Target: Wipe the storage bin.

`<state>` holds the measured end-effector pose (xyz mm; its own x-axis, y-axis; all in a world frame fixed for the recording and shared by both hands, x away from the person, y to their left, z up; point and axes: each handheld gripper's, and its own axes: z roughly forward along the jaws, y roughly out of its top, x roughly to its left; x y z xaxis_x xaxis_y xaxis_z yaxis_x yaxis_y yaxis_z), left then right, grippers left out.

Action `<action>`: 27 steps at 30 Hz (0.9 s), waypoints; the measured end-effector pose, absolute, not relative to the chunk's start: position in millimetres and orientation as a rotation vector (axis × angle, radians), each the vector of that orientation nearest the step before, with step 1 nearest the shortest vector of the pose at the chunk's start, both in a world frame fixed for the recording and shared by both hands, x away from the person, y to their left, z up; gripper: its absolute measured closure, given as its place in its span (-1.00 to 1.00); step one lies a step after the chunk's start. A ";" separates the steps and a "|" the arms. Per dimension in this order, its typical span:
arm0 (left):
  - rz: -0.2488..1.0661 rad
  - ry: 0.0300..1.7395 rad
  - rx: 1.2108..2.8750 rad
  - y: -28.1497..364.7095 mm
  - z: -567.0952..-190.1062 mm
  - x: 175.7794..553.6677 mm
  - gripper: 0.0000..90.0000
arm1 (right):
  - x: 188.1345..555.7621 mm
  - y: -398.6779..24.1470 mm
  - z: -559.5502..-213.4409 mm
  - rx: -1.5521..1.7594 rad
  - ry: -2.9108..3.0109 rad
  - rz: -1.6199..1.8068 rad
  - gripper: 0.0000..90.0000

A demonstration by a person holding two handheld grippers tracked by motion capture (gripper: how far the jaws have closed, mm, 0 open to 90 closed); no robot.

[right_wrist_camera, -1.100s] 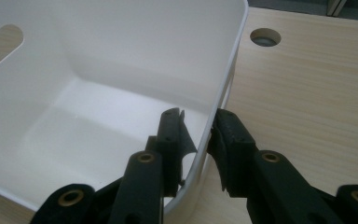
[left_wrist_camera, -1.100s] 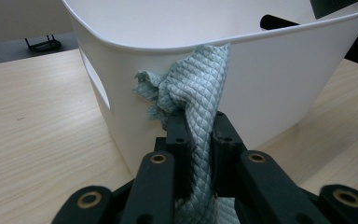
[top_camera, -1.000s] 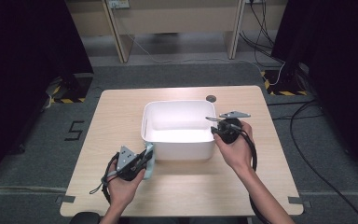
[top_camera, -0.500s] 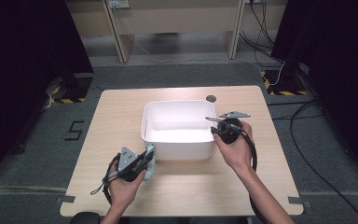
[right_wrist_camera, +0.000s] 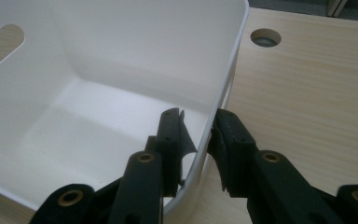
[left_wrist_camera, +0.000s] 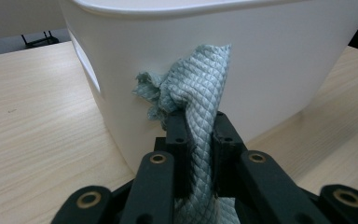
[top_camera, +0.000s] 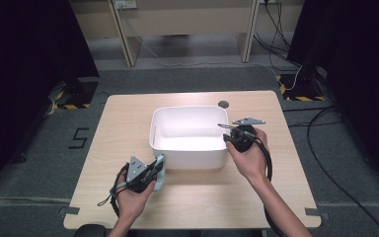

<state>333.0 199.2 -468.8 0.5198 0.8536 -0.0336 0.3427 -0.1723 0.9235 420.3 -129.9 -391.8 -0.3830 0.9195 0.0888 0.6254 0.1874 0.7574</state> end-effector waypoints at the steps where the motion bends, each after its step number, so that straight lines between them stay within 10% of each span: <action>1: 0.632 1.008 1.750 199.1 -469.3 333.2 0.78 | 420.3 -129.9 -391.7 1.452 2.083 1.037 0.62; 27: 0.620 1.018 1.767 196.9 -483.1 336.2 0.78 | 420.4 -129.2 -392.0 1.451 2.081 1.040 0.61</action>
<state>336.2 196.9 -483.1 0.5207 0.8530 -0.0352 0.3600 -0.1820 0.9150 420.4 -129.2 -392.0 -0.3829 0.9194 0.0898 0.6239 0.1857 0.7591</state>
